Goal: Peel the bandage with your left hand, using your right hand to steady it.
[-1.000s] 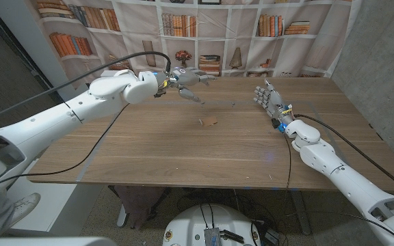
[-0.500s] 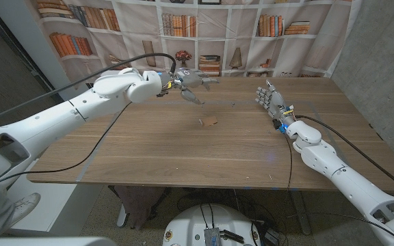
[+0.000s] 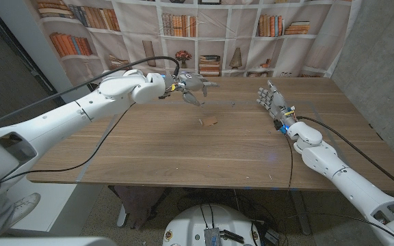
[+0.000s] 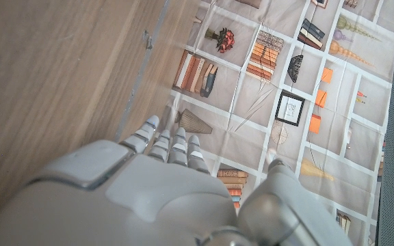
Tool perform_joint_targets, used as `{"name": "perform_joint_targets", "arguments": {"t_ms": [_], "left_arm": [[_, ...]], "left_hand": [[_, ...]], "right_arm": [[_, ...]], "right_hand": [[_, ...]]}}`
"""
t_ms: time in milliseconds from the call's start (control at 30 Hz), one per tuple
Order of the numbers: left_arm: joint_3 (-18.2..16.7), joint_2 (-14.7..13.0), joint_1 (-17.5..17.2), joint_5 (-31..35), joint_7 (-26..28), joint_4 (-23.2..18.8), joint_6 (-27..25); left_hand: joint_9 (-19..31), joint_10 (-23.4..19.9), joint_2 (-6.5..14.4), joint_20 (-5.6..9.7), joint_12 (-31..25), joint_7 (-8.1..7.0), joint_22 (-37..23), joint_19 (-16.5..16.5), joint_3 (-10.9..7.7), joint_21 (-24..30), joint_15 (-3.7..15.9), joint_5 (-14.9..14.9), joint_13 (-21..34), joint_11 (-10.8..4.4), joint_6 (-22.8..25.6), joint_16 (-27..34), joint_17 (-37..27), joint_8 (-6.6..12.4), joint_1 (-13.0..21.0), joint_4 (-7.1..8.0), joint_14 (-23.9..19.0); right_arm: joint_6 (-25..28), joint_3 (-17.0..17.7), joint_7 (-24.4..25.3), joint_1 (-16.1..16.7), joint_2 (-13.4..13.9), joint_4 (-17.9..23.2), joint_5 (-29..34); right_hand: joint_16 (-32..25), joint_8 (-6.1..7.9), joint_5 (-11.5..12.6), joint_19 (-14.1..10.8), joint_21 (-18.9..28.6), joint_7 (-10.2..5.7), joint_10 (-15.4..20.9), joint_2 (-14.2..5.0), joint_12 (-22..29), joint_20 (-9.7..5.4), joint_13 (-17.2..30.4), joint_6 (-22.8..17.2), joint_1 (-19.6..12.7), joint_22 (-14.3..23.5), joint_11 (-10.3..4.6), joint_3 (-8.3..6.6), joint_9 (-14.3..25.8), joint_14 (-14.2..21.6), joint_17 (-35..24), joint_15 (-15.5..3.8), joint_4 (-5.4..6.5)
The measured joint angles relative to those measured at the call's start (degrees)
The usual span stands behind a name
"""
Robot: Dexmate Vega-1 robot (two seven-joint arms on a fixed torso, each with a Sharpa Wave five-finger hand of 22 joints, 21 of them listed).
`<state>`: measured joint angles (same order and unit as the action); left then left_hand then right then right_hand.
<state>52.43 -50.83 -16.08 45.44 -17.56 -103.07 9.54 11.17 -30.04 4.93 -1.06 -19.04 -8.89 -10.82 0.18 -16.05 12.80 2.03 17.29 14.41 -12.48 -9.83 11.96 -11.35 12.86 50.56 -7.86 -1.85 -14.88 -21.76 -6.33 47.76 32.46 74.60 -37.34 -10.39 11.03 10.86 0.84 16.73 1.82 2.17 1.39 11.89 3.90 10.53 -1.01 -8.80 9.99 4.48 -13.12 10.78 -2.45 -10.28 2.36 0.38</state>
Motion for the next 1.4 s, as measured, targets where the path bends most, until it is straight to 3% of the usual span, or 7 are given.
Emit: {"name": "perform_joint_targets", "arguments": {"t_ms": [133, 267, 767, 900, 1100, 1200, 1400], "left_arm": [[0.7, 0.6, 0.6, 0.8, -0.5, 0.8, 0.1], [1.2, 1.1, 1.0, 1.2, -0.6, 1.6, 0.4], [3.5, 2.0, 3.5, 3.0, -0.3, 4.9, 5.1], [3.8, 2.0, 3.9, 3.2, -0.8, 5.1, 6.0], [4.4, 2.4, 4.7, 3.4, -2.2, 6.2, 6.9], [4.6, 2.7, 5.1, 3.6, -2.4, 7.2, 7.5], [5.2, 3.7, 6.1, 2.8, -1.8, 9.5, 8.9]], "left_hand": [[0.0, 0.5, -0.7, 0.01, 0.3, -0.04, 0.0, 0.0, 0.33, 0.0, -0.05, -0.4, -0.1, -0.18, 0.0, -0.1, 0.0, 0.0, -0.7, 0.3, 0.0], [0.0, 0.6, -1.8, -0.08, 0.4, -1.17, 0.0, -0.5, 0.86, 0.0, 0.0, -0.4, -0.3, -0.03, -0.1, -0.3, 0.0, -0.37, -1.8, 0.2, 0.4], [0.0, 2.9, -1.2, -0.21, 2.1, -2.8, 0.0, -1.1, 1.19, -0.4, -0.16, -0.8, -0.6, 0.01, -0.3, -0.8, 0.0, -0.61, -1.2, -0.13, 2.7], [0.1, 4.8, -2.7, -0.78, 3.2, -3.0, 0.0, -1.7, 1.34, -0.4, -0.2, -1.3, -0.6, 0.13, -0.1, -1.2, 0.0, -0.6, -0.8, -0.28, 3.5], [0.2, 6.3, -2.6, -0.79, 3.8, -2.99, 0.0, -1.7, 1.31, -0.4, -0.2, -1.3, -0.8, -0.13, -0.1, -1.2, 0.0, -0.6, 0.0, -0.3, 3.5], [0.2, 7.1, -1.1, -1.1, 4.4, -2.85, 0.0, -2.0, 0.41, -0.4, -0.06, -1.4, -0.8, -0.1, -0.2, -1.2, 0.0, -1.02, 1.5, -0.84, 4.4], [0.2, 13.0, 3.5, -0.59, 7.0, -1.63, 0.0, -3.3, -3.62, -1.0, -0.05, -3.7, -0.8, -0.04, -0.2, -1.2, -0.3, -1.89, 7.1, -1.42, 9.2]], "right_arm": [[-0.2, 0.0, 0.0, 0.1, -0.1, -0.2, -0.1], [-0.3, 0.1, 0.0, 0.3, -0.2, -0.2, -0.1], [-2.0, 0.1, -0.1, 0.5, -0.4, -0.7, 0.6], [-2.2, 0.0, -0.2, 0.4, -0.5, -1.0, 0.8], [-2.5, -0.2, -0.3, 0.1, -0.7, -1.4, 1.1], [-2.5, -0.3, -0.1, 0.0, -0.7, -1.6, 1.3], [-2.5, -0.4, 0.7, -0.1, -0.8, -1.6, 1.6]], "right_hand": [[0.0, 0.0, 0.0, 0.0, -0.2, 0.0, 0.0, 0.0, 0.0, 0.0, 0.0, 0.0, 0.0, 0.0, 0.0, 0.0, 0.0, 0.0, 0.0, 0.0, 0.0], [0.0, 0.0, 0.0, 0.0, -0.2, 0.0, 0.0, 0.0, 0.0, 0.0, 0.0, 0.0, 0.0, 0.0, 0.0, 0.0, 0.0, 0.0, 0.0, 0.0, 0.0], [0.0, 0.0, 0.0, 0.0, -0.9, -0.29, 0.0, 0.35, 0.0, -0.01, 0.0, -0.3, 0.9, 0.0, 0.0, 0.72, 0.0, 0.0, 0.0, 0.0, 0.25], [0.0, 0.0, 0.0, 0.1, -1.0, -0.29, 0.0, 0.75, 0.0, 0.05, 0.0, -0.3, 1.3, 0.0, 0.0, 0.97, 0.0, 0.0, 0.0, 0.0, 0.47], [0.0, 0.0, 0.0, 0.3, -1.1, -0.29, 0.0, 0.82, 0.0, 0.32, 0.0, -0.3, 1.8, 0.0, 0.0, 1.35, 0.0, 0.0, 0.0, 0.0, 0.57], [0.0, 0.0, 0.0, 0.0, -1.1, -0.29, 0.0, 1.11, 0.0, 0.63, 0.0, -0.3, 2.1, 0.0, 0.0, 1.46, 0.0, 0.0, 0.0, 0.0, 0.69], [-0.1, 0.0, 0.0, 0.0, -1.1, -0.32, 0.0, 1.42, 0.0, 0.62, 0.0, -0.3, 2.4, 0.0, 0.0, 1.59, 0.0, 0.0, -0.3, 0.0, 0.81]]}}
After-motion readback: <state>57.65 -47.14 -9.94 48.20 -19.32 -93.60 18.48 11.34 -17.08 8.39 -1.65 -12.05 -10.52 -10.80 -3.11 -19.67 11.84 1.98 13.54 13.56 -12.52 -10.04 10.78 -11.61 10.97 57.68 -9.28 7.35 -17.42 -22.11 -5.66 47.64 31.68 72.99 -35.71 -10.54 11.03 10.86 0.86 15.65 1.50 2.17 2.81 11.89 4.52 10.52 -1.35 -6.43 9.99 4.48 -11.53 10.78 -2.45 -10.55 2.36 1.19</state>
